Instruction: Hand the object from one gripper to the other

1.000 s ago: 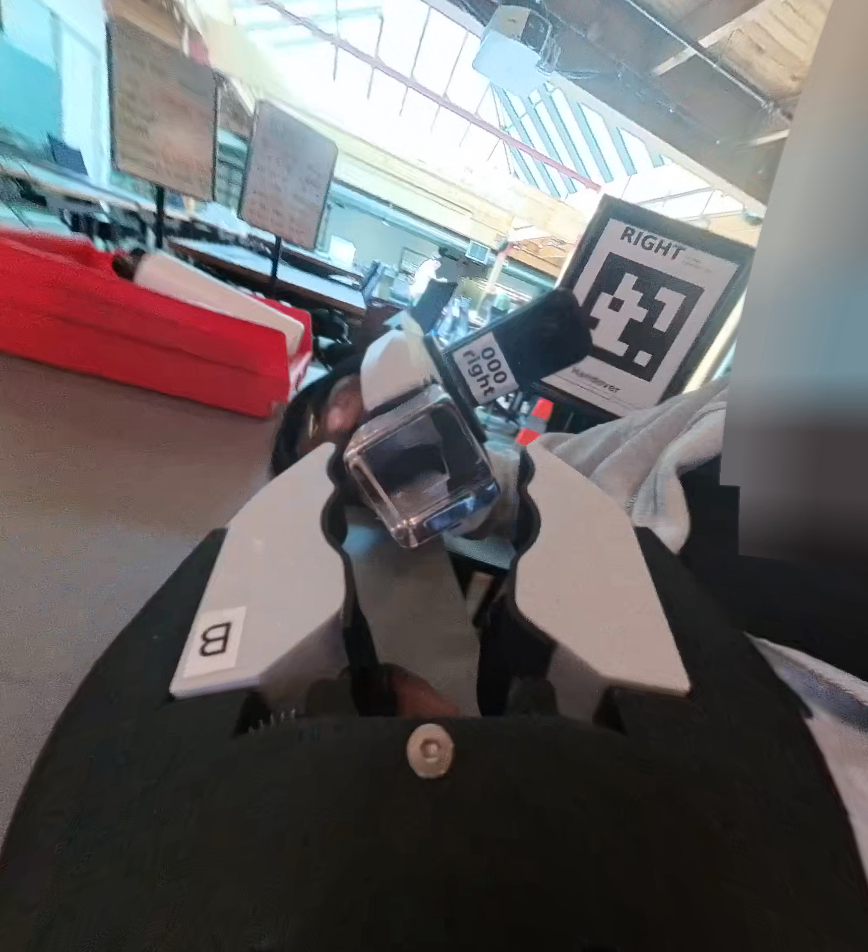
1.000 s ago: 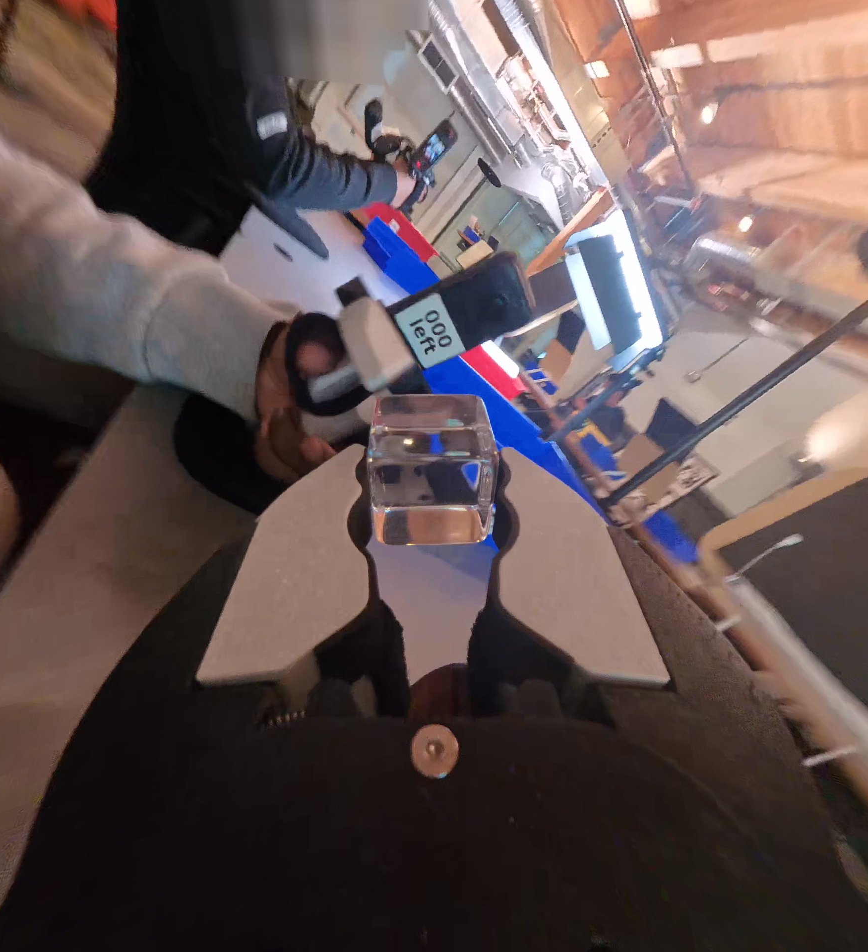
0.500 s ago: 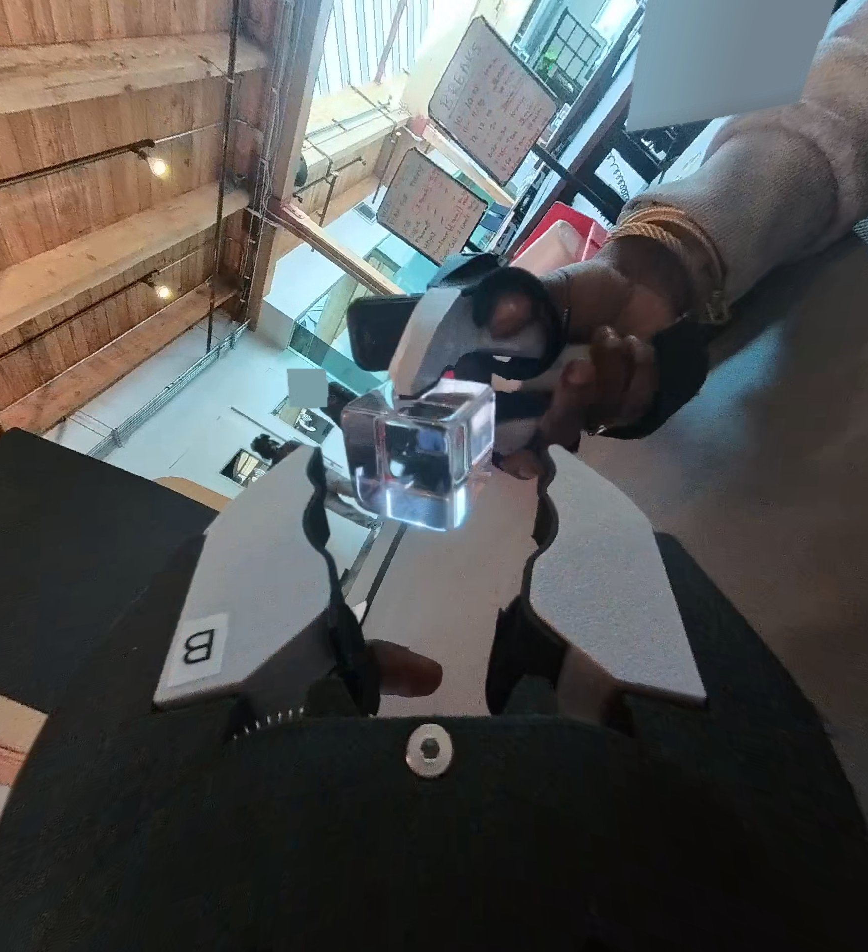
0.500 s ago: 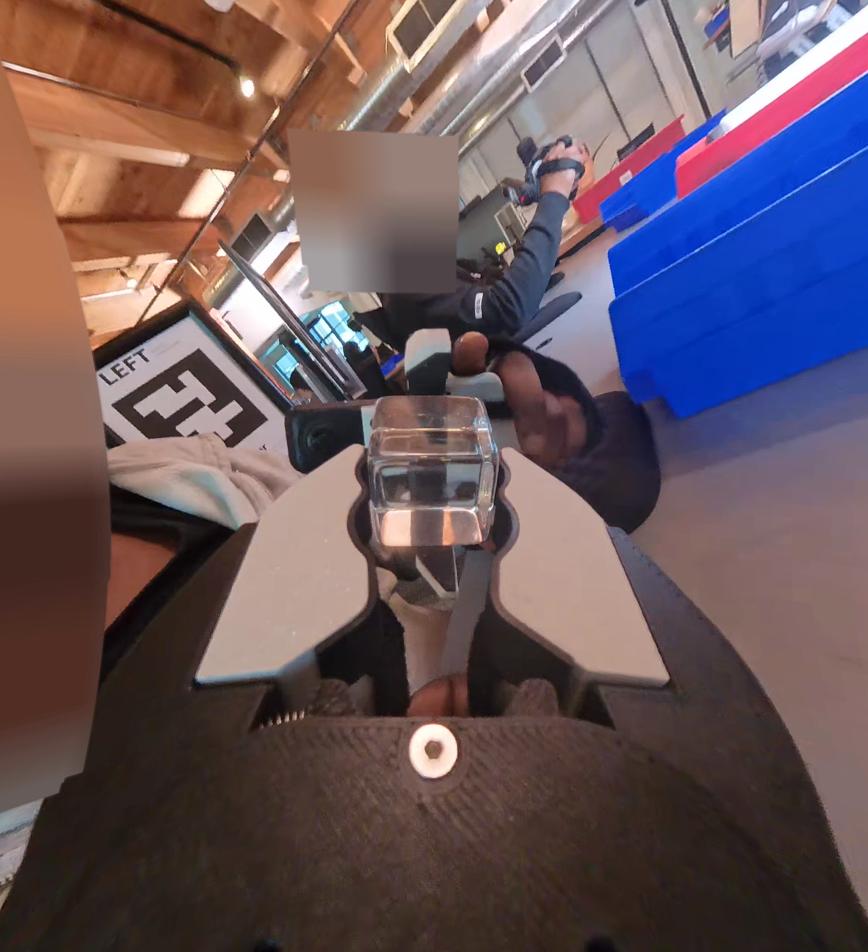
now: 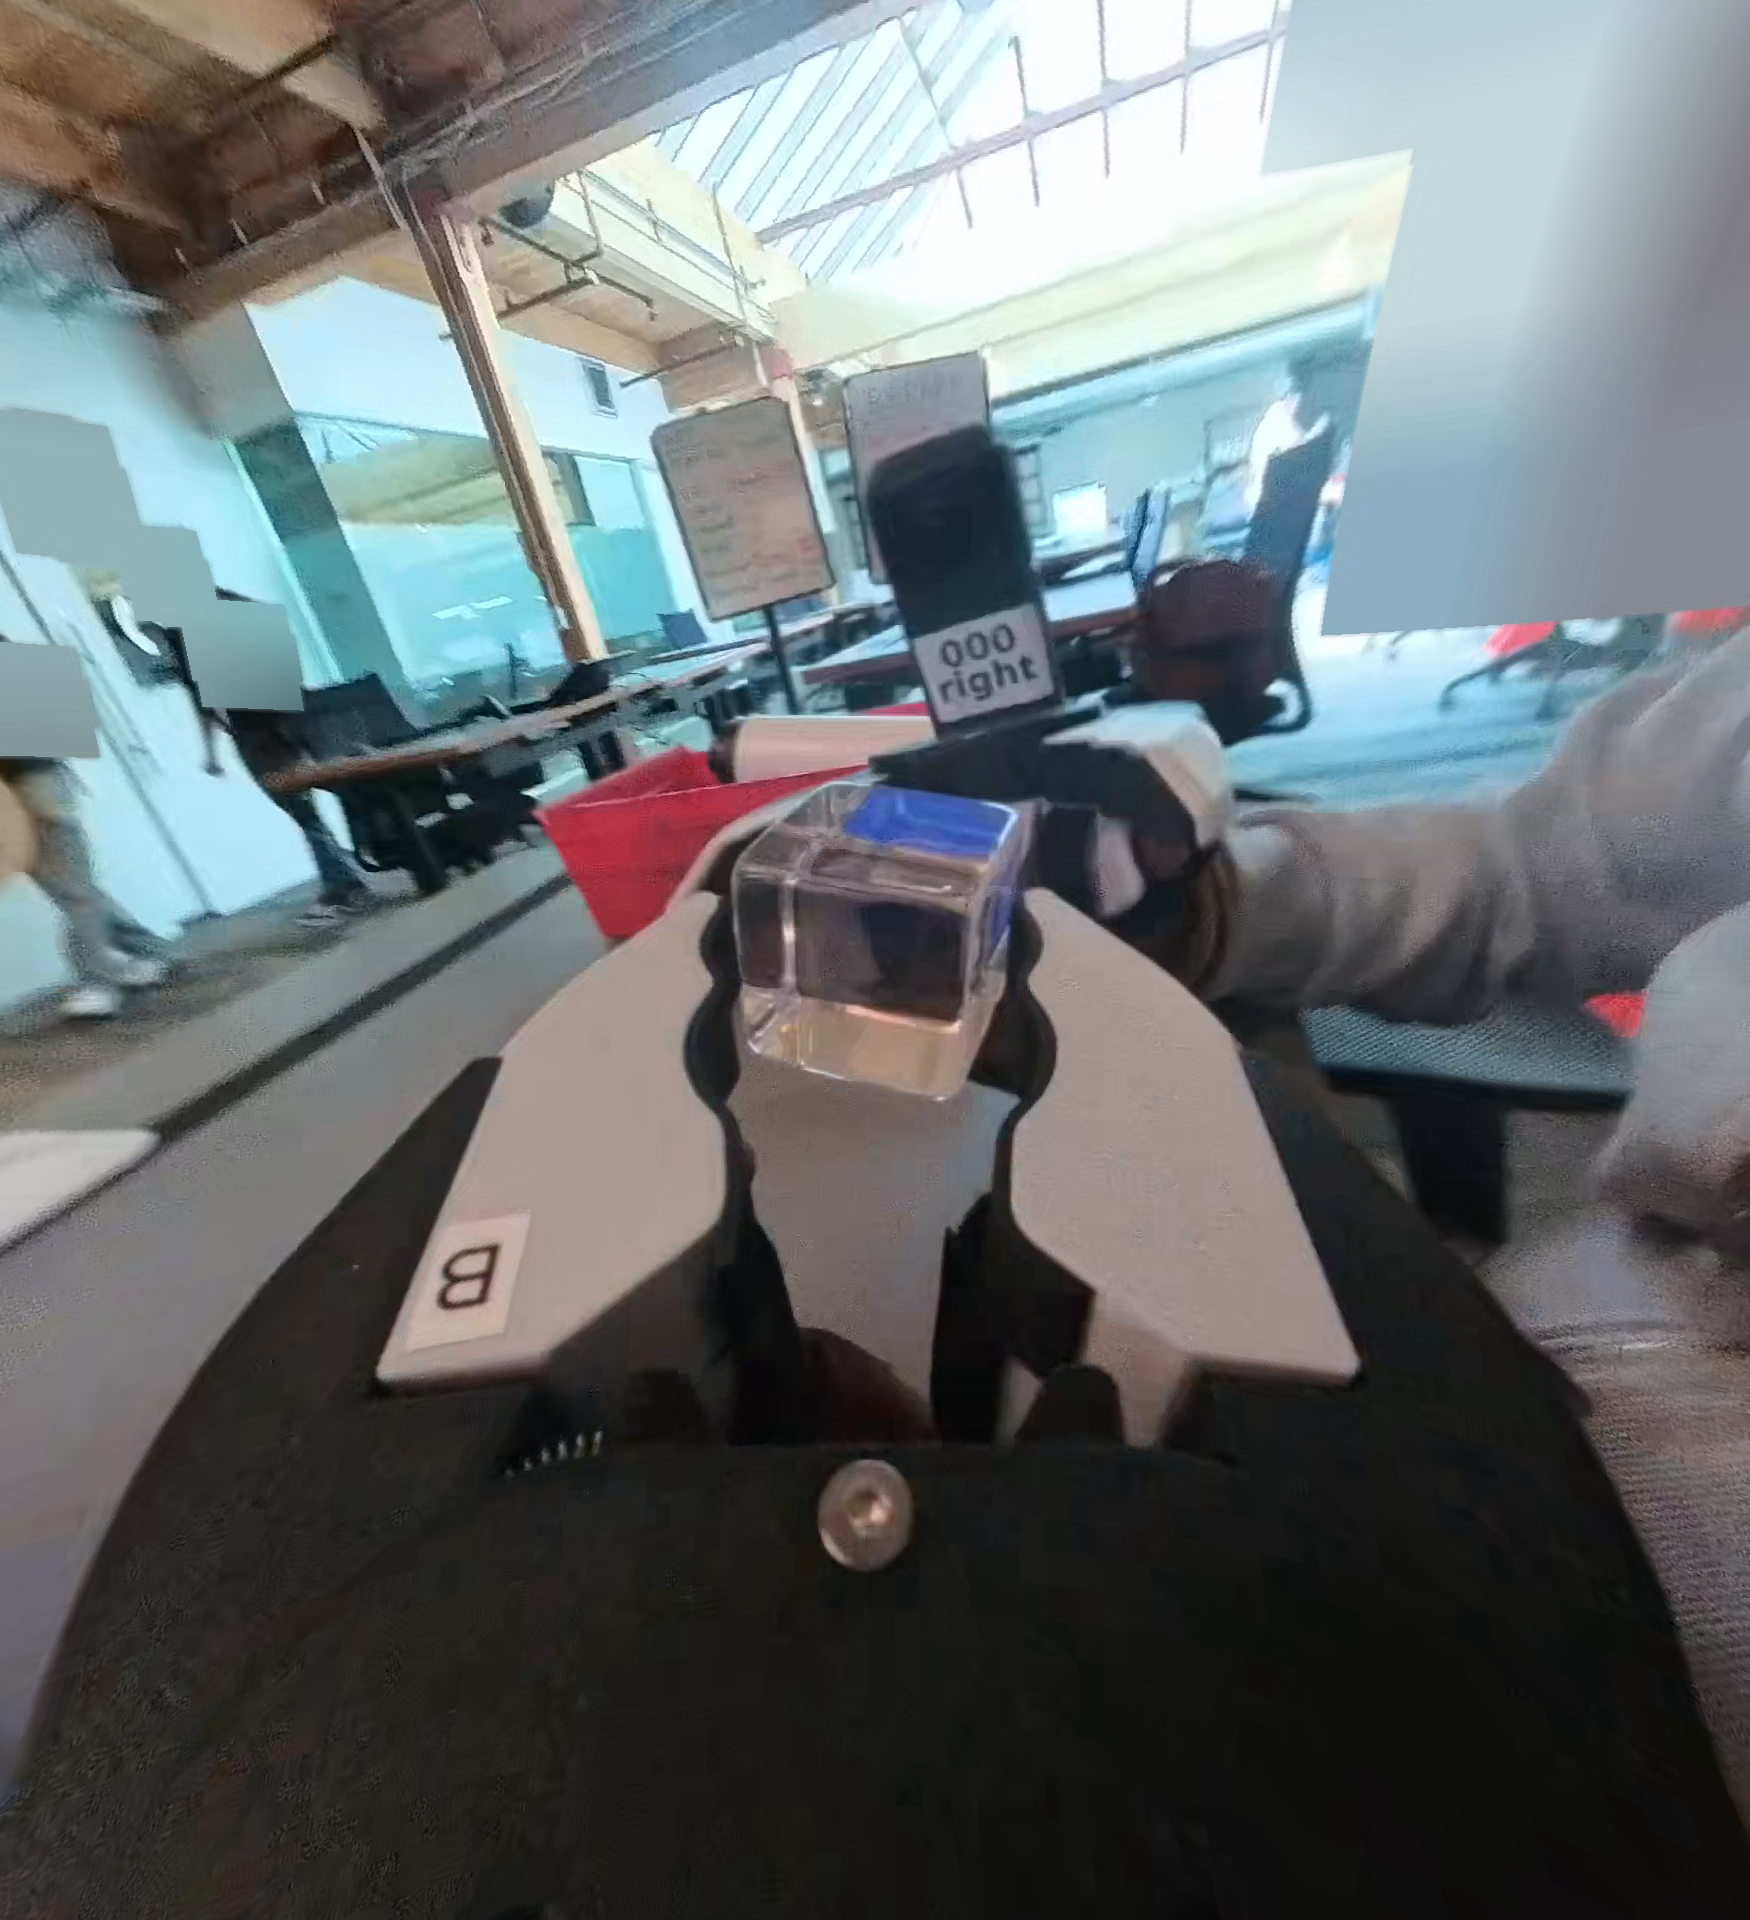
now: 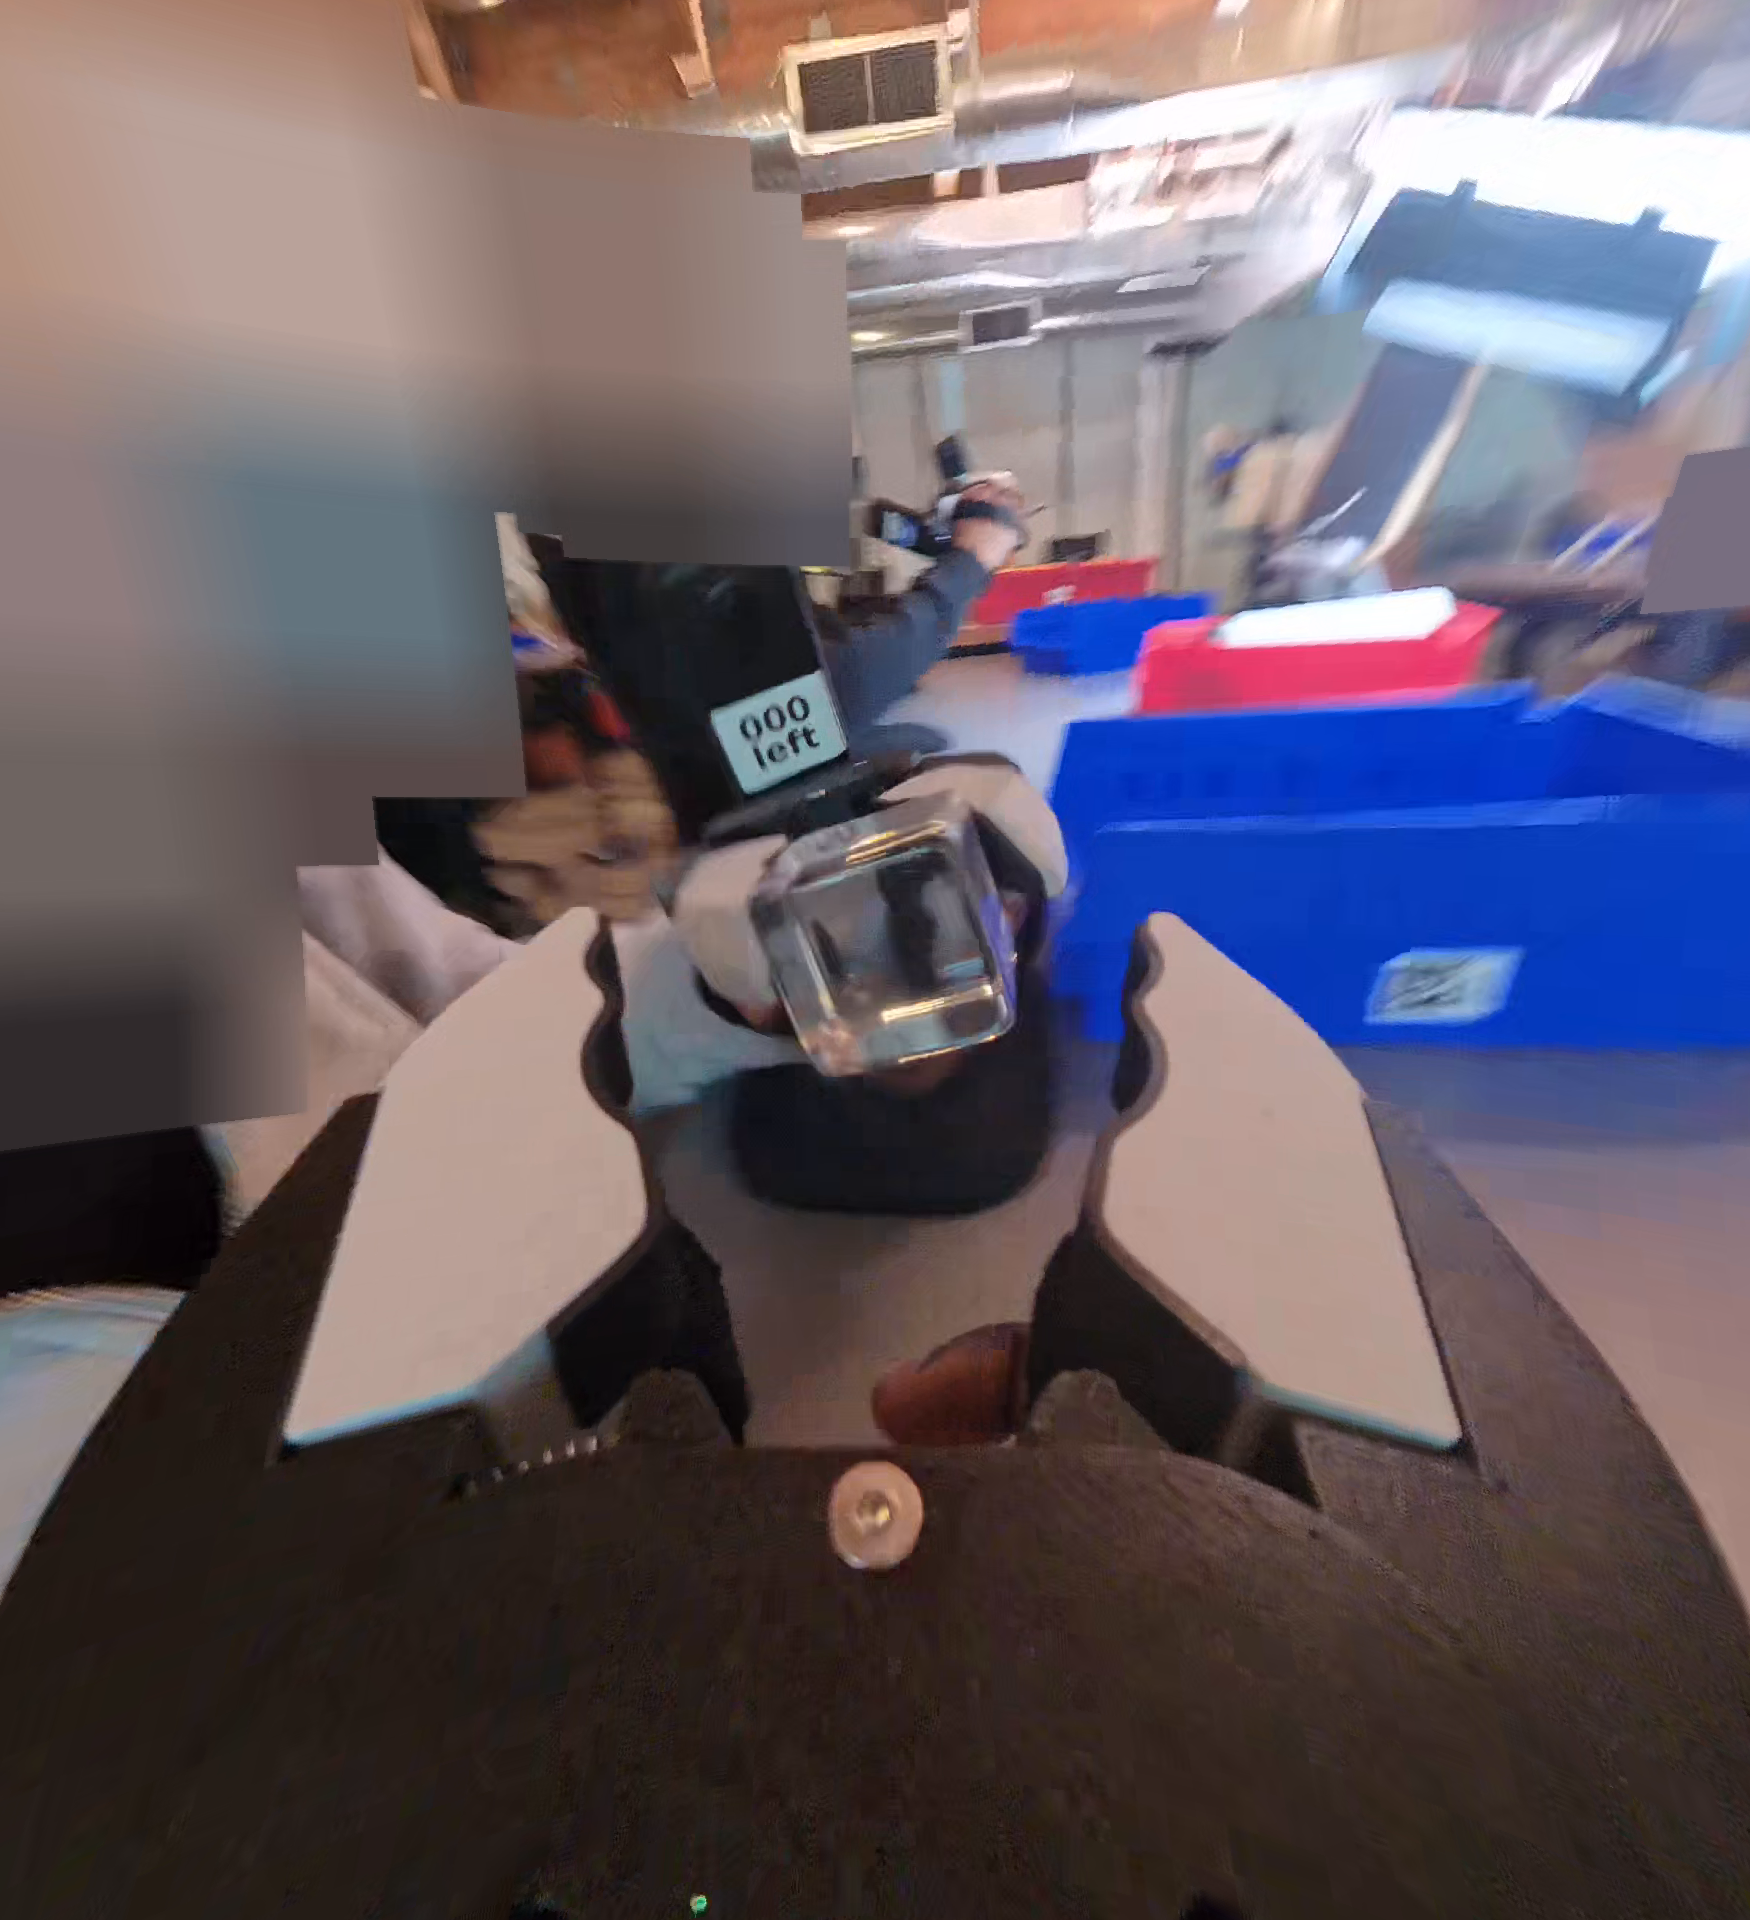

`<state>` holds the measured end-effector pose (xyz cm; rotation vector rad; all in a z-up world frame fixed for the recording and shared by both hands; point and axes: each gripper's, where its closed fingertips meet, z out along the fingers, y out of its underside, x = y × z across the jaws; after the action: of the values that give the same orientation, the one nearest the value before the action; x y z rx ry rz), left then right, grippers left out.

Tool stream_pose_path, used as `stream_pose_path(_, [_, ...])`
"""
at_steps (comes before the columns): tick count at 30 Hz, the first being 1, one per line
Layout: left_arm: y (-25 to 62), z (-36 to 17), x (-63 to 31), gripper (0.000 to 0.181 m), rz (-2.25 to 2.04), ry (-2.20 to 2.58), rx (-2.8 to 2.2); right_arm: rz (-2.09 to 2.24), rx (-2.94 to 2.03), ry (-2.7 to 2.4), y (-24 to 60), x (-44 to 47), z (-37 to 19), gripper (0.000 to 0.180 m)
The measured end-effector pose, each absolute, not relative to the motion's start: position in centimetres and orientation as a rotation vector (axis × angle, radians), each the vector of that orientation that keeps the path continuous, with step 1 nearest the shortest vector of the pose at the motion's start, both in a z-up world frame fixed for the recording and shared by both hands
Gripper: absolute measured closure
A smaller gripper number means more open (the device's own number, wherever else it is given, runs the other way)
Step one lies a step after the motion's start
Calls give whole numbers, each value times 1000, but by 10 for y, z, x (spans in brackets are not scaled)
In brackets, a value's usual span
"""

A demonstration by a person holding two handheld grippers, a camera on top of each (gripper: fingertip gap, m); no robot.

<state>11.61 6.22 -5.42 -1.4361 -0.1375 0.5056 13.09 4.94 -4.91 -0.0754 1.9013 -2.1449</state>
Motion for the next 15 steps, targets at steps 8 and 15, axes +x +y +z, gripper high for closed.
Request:
stream_pose_path(8, [67,-67,119,132,-242,-383,-1410,-2644,-1062,2667,47,133,-63,99])
stream_pose_path(15, [75,-79,125,132,-265,-365,-1511,-2589,-1402,2828,43,132,-77,134])
